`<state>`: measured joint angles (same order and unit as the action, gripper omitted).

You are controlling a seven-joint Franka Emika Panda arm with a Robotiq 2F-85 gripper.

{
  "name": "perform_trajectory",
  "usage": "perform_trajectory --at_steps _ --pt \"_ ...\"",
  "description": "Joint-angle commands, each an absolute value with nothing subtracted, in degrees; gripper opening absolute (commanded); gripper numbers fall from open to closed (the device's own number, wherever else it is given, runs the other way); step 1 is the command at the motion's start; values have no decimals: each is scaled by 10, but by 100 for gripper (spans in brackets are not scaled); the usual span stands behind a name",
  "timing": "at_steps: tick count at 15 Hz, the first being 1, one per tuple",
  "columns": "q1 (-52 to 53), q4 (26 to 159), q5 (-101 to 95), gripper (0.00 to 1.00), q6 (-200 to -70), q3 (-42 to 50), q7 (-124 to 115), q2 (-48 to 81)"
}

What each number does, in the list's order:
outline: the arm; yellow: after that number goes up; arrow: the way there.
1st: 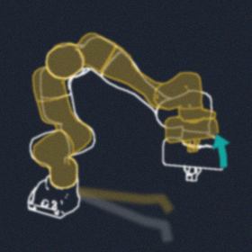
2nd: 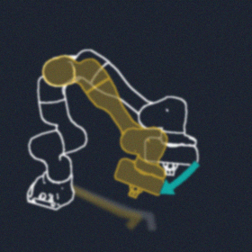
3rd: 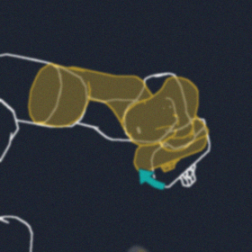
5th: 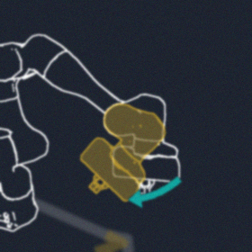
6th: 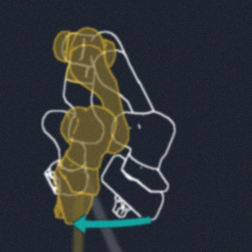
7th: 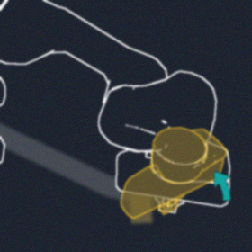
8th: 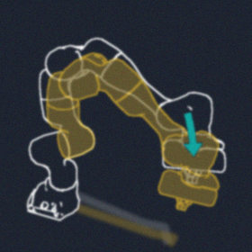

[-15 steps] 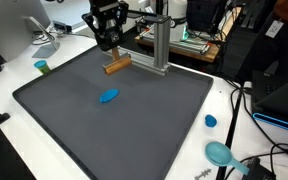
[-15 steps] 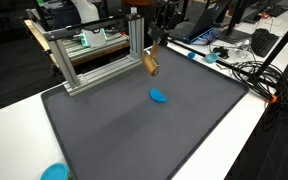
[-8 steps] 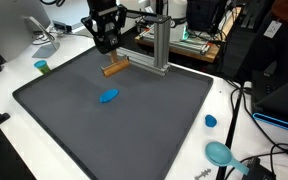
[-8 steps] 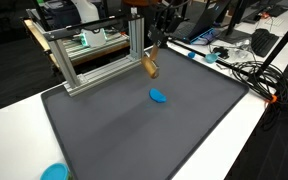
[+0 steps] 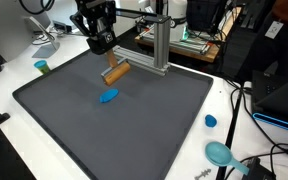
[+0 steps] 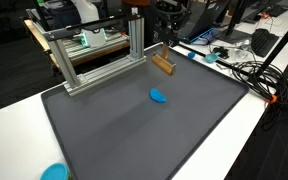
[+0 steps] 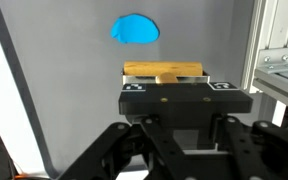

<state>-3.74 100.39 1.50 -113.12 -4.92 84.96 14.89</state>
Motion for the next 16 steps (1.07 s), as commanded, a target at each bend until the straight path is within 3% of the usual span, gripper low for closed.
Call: perform_trajectory --at_steps 1,2,3,5,6,16 --pt "-61 982 61 22 -1106 -40 923 155" --pt "-46 1002 36 22 -1126 -38 893 149" --pt "-49 1002 38 47 -1125 -35 896 150" --pt "-48 1003 37 47 -1125 -34 896 152" --pt "-46 1003 37 22 -1126 -35 895 153" --pt "-71 1037 37 22 -1258 -21 910 203"
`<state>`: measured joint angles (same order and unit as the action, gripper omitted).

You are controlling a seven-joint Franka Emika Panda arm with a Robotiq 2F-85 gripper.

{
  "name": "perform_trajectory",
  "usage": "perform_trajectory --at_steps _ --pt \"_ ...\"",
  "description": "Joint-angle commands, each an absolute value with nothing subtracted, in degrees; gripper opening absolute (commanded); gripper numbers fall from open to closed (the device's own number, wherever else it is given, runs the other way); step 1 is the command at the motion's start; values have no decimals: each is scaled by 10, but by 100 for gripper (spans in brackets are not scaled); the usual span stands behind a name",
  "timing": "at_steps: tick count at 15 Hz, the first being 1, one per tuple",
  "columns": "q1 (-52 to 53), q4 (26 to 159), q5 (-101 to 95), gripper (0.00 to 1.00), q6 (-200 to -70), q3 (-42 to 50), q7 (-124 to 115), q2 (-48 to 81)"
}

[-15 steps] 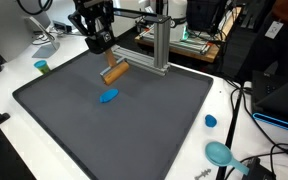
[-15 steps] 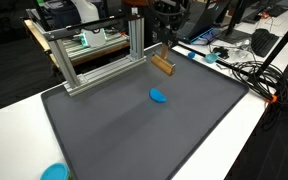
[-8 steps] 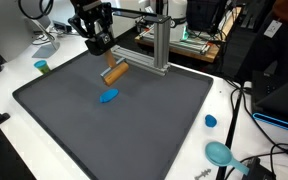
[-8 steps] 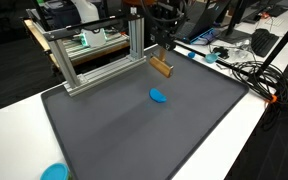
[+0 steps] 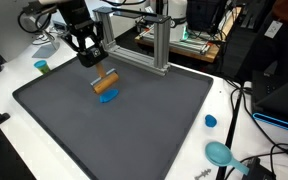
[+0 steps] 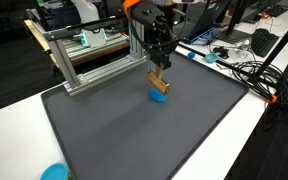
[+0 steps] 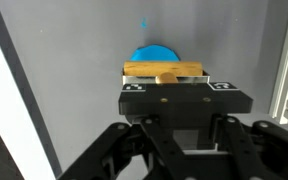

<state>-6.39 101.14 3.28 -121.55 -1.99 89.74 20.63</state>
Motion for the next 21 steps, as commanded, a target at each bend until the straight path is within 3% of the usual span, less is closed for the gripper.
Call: perform_trajectory --at_steps 1,2,5,6,21 --pt "-72 1042 38 22 -1268 -21 906 206" --pt "-68 1024 32 47 -1243 -22 897 213" --pt "-70 1034 32 47 -1259 -22 897 218" --pt "-70 1034 32 22 -1259 -22 897 218" --pt "-77 1033 31 22 -1288 -25 910 272"
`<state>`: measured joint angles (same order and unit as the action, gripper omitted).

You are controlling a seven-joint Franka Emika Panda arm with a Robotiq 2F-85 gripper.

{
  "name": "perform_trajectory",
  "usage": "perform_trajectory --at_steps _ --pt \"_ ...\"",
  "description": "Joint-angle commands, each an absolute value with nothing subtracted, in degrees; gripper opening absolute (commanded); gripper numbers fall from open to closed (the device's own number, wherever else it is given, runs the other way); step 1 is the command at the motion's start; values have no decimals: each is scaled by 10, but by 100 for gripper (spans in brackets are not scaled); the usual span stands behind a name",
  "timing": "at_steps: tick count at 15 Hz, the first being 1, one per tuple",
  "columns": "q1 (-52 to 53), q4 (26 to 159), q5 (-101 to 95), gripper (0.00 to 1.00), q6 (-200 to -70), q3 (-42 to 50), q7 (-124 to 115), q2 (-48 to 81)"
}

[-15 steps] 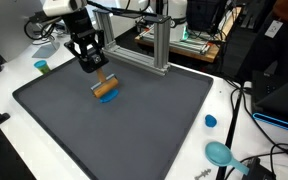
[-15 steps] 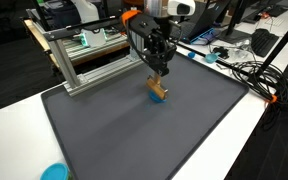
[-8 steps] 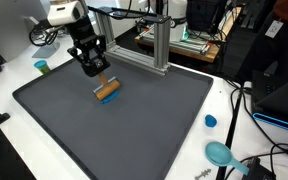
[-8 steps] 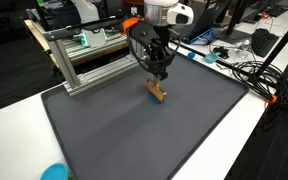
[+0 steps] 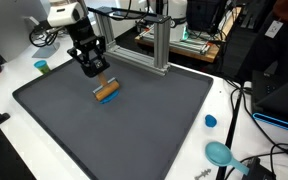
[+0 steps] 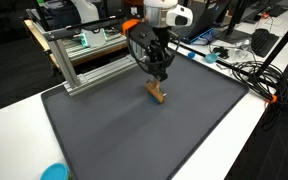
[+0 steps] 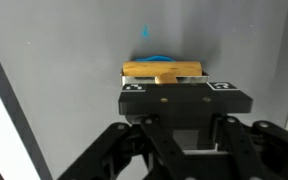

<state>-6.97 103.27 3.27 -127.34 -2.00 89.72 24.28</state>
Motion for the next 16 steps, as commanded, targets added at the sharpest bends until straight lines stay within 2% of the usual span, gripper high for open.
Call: perform_trajectory --at_steps 1,9,10,14,15,16 --pt "-79 1033 36 22 -1288 -26 914 274" --pt "-113 1015 119 22 -1238 -55 967 292" --pt "-94 1027 74 47 -1266 -32 932 250" --pt "-107 1017 96 47 -1254 -37 951 257" --pt "-107 1015 96 22 -1254 -37 951 258" --pt "-110 1017 104 22 -1275 -42 963 262"
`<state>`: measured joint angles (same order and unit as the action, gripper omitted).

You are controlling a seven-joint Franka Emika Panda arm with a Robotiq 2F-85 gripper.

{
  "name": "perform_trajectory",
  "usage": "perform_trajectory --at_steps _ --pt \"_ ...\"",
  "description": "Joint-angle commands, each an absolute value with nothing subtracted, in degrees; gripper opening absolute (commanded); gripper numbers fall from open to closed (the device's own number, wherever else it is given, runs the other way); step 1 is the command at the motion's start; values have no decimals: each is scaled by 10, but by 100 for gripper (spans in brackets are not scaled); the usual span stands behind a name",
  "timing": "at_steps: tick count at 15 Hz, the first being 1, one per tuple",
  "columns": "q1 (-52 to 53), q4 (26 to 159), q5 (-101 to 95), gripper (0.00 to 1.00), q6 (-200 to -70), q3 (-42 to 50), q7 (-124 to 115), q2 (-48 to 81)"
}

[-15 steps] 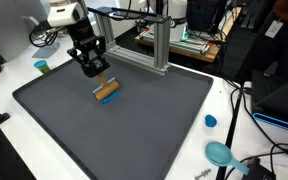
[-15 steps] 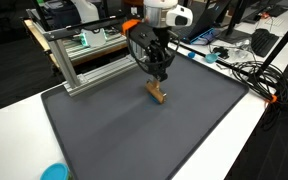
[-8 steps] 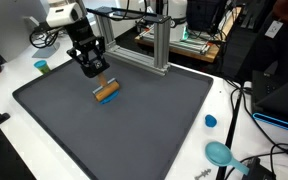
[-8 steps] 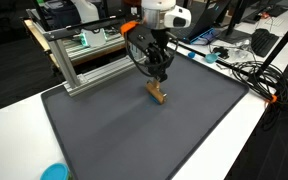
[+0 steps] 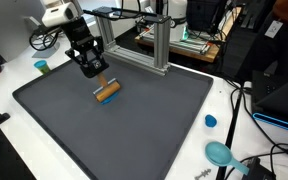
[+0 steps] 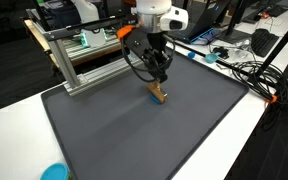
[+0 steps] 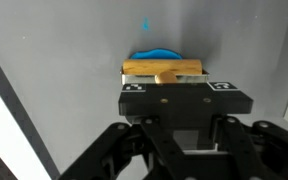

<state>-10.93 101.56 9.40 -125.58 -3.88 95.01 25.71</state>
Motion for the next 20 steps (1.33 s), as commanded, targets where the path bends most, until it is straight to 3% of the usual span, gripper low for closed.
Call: perform_trajectory --at_steps 1,20 --pt "-109 1020 104 22 -1292 -42 965 266" --pt "-115 1040 134 22 -1314 -61 1030 294"
